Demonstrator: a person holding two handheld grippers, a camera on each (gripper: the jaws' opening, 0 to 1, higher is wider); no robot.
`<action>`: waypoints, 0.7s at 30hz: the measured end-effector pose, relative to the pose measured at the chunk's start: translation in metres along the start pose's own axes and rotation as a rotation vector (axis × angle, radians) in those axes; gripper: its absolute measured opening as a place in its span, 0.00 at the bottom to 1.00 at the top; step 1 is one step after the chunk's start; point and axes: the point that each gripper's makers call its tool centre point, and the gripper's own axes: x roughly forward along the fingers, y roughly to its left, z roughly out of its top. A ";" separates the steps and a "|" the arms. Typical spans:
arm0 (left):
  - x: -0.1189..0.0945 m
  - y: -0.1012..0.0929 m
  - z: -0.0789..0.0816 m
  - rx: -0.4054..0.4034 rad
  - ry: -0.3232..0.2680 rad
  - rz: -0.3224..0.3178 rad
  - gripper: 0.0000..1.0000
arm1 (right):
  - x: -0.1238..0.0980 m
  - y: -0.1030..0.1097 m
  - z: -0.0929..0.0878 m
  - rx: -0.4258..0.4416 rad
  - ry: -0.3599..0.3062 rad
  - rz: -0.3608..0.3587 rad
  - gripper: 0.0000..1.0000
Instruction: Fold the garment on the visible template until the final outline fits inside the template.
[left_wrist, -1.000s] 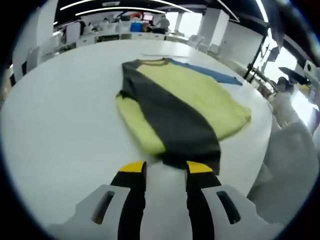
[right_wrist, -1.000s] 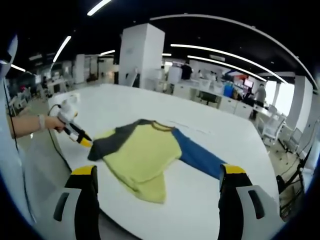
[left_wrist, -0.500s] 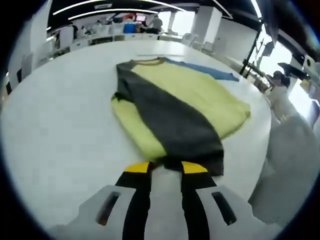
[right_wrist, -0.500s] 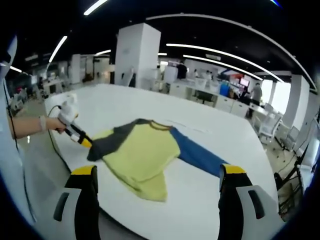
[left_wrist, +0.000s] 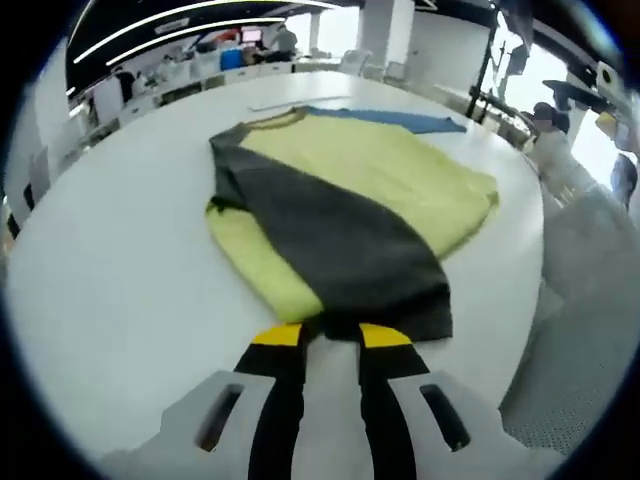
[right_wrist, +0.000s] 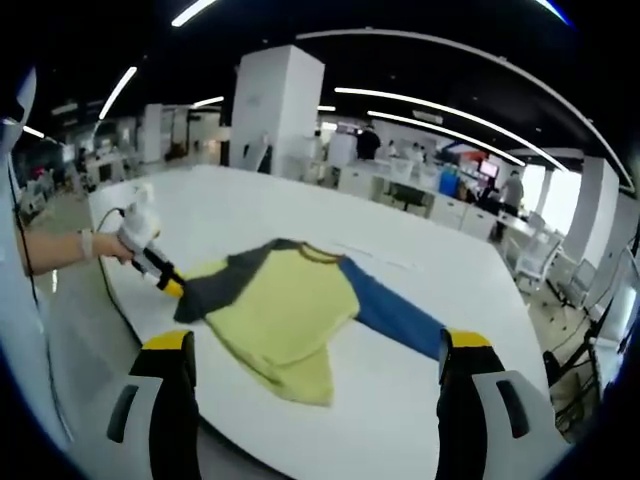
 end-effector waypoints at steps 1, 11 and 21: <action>0.000 0.002 0.000 0.006 0.003 0.001 0.16 | 0.001 0.001 0.001 -0.002 0.000 0.001 1.00; 0.001 -0.002 -0.001 -0.009 -0.014 -0.011 0.09 | 0.008 0.005 0.007 -0.013 -0.007 0.017 1.00; 0.002 -0.008 -0.004 -0.026 -0.013 -0.020 0.00 | 0.010 0.004 0.009 -0.017 -0.011 0.021 1.00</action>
